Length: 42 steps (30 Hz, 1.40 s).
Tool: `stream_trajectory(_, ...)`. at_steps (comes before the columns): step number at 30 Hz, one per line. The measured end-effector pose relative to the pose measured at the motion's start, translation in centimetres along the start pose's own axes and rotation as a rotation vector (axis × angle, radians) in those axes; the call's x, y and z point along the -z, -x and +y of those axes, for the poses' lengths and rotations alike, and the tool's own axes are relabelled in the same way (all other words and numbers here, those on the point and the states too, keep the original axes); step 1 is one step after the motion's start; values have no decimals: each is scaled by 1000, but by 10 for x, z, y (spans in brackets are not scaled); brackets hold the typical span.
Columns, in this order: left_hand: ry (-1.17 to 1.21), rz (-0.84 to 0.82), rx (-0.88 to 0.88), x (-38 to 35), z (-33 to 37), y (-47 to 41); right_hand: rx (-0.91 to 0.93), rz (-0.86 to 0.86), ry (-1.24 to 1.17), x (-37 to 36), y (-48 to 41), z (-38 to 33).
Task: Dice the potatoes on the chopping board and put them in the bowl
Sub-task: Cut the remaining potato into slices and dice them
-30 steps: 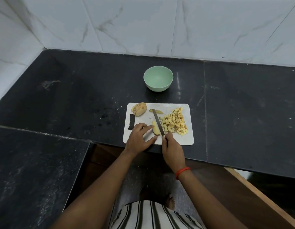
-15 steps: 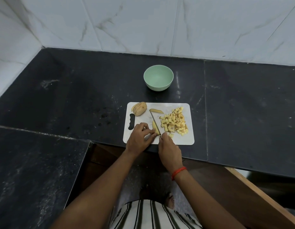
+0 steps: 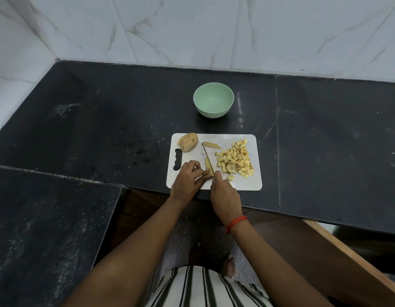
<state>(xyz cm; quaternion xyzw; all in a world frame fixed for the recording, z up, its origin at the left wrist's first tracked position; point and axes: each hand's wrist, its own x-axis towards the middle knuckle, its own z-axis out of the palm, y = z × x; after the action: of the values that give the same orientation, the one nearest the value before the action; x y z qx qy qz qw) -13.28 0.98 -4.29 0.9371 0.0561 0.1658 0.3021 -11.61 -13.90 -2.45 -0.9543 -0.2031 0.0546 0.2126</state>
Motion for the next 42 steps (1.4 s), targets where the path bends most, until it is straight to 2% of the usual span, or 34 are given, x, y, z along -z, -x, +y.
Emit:
stream_trajectory(18,25,-23,24,0,-1,1,-11,14,-120,0,10,3)
stream_trajectory(26,14,-35,19,0,-4,-1,-40,-30,-18,2,5,-9)
stream_trajectory(42,29,-58,35,-2,-8,-2,28,-159,185,13,18,5)
